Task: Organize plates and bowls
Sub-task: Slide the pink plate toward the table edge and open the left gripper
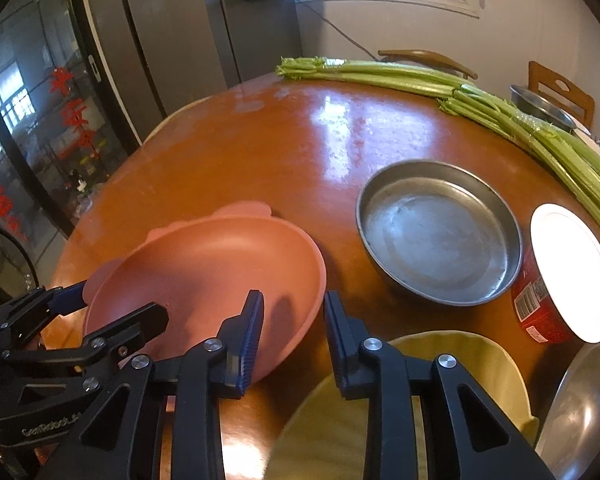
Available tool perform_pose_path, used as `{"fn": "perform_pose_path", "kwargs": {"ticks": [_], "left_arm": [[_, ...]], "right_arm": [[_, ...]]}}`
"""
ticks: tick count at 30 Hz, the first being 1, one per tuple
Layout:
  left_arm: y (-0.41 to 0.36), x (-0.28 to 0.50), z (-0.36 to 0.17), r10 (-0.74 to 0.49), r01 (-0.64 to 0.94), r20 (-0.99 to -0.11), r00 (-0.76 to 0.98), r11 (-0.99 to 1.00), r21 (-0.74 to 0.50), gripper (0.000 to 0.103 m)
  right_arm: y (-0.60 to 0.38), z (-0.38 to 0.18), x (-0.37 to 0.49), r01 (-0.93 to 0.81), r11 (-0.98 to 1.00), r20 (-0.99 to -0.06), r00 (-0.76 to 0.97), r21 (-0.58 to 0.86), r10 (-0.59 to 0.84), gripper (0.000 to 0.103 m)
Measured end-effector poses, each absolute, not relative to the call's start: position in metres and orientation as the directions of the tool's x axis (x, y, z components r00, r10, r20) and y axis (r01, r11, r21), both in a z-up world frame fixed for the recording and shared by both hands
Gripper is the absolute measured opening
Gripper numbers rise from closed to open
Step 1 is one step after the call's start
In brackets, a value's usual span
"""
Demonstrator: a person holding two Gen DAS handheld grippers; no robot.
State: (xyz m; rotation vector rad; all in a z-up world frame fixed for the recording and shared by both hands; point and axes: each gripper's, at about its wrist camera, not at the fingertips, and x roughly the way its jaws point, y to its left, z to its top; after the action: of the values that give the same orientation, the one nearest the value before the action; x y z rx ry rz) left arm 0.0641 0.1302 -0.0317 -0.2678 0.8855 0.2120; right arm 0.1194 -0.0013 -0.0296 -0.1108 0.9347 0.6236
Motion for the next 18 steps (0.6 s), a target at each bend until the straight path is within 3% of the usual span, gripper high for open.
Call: {"fn": "perform_pose_path", "kwargs": {"ticks": [3,13,18], "left_arm": [[0.136,0.072,-0.027,0.039,-0.260,-0.771,0.636,0.951,-0.167,0.069],[0.157,0.092,-0.030,0.079,-0.280,-0.768,0.636,0.951,-0.134,0.069],[0.171,0.090,-0.035,0.091,-0.299,-0.771,0.630,0.945,-0.133,0.069]], "right_arm": [[0.005,-0.028,0.117,-0.548,0.810,-0.767,0.422,0.209,0.483,0.029],[0.021,-0.020,0.120,-0.545,0.820,-0.748,0.467,0.176,0.471,0.026],[0.014,-0.026,0.129,-0.482,0.866,-0.769,0.501,0.133,0.397,0.026]]}}
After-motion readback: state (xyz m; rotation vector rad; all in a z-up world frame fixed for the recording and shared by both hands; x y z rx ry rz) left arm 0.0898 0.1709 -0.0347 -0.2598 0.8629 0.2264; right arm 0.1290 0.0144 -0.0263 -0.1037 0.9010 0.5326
